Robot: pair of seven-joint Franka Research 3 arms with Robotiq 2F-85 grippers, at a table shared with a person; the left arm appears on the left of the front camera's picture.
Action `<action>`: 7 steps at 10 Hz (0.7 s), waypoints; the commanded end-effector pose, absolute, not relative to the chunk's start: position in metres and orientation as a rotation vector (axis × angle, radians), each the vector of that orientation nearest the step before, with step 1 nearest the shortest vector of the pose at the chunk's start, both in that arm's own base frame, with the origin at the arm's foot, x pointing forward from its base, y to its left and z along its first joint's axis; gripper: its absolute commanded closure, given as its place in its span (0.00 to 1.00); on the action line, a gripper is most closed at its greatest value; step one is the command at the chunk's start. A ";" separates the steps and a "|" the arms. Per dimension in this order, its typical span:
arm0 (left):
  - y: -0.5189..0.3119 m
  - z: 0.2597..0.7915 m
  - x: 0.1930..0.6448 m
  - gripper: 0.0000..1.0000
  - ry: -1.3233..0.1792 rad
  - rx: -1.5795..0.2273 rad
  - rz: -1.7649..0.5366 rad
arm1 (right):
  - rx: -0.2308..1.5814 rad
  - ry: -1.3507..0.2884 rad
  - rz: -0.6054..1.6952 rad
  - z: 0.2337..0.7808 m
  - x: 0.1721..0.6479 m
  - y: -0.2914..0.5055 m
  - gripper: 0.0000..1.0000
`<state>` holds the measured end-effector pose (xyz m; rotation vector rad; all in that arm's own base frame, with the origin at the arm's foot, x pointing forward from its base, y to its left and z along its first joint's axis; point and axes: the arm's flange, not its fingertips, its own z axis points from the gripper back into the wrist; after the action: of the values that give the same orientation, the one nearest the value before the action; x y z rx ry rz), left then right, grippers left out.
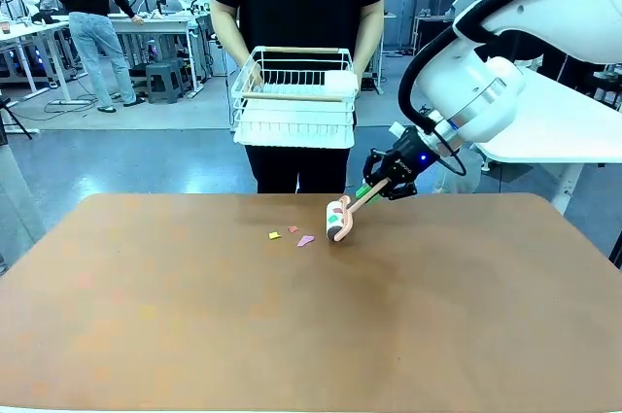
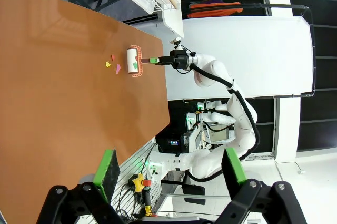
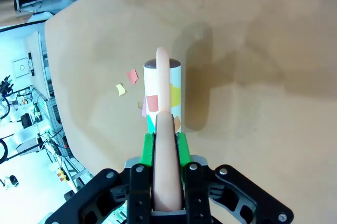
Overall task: Clean the table.
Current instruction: Clean the table with the Lint Roller when the human lifts the Dish drying rack.
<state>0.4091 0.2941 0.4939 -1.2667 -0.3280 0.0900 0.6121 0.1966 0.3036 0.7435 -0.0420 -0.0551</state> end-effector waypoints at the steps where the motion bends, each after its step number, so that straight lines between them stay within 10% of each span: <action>1: 0.295 0.496 0.406 0.00 -0.341 -1.292 0.084 | 0.769 -0.072 -0.068 0.300 0.618 0.200 0.79; 7: 0.295 0.496 0.406 0.00 -0.341 -1.292 0.084 | 0.677 0.122 -0.012 0.245 0.634 0.259 0.79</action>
<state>0.4090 0.2941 0.4939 -1.2667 -0.3281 0.0900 0.6324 0.2414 0.2795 0.7697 0.0316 -0.0346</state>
